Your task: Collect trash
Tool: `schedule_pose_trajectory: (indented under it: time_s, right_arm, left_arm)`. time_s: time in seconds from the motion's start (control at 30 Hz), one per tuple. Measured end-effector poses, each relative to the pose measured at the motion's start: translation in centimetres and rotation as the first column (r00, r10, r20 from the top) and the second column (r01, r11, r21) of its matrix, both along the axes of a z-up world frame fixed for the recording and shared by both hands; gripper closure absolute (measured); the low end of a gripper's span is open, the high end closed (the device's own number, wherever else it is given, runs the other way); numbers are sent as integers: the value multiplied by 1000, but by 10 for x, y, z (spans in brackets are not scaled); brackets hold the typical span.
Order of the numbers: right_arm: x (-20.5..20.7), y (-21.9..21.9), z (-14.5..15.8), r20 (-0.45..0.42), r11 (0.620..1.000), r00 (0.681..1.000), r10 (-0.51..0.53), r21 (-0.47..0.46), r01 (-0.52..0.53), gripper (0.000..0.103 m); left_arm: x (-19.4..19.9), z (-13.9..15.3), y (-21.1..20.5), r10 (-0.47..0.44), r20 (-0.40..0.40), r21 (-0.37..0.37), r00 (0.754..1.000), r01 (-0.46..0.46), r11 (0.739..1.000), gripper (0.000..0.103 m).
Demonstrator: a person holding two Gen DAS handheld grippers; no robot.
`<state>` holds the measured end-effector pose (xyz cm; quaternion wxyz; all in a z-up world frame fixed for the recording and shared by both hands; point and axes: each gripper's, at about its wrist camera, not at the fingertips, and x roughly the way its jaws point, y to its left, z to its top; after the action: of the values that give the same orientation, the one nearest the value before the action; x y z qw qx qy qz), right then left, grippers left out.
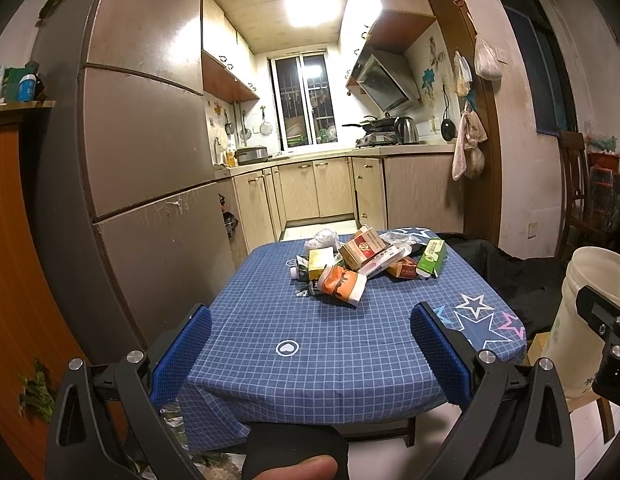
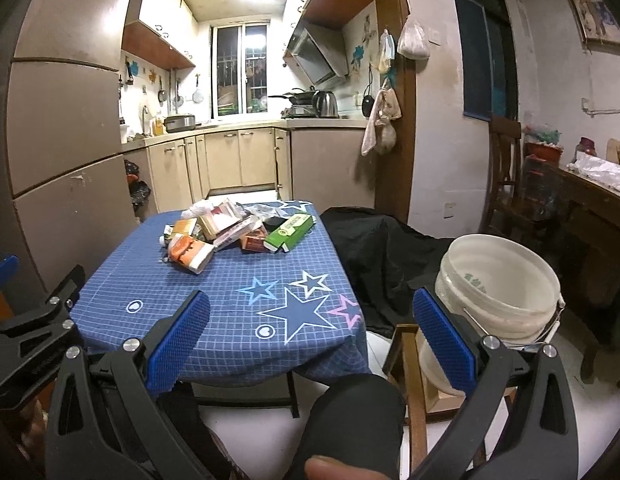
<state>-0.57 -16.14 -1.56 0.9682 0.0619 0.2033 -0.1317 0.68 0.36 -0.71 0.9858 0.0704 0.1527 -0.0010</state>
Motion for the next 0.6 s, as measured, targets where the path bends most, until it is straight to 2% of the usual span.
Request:
schedule_pose_trajectory:
  time_s: [0.6]
  right_arm:
    - [3,-1,-4,-17,1000,1000,11,20,-10,5]
  left_arm:
    - [-1,-3,-3,-5,-1,23,1000,5,1000,3]
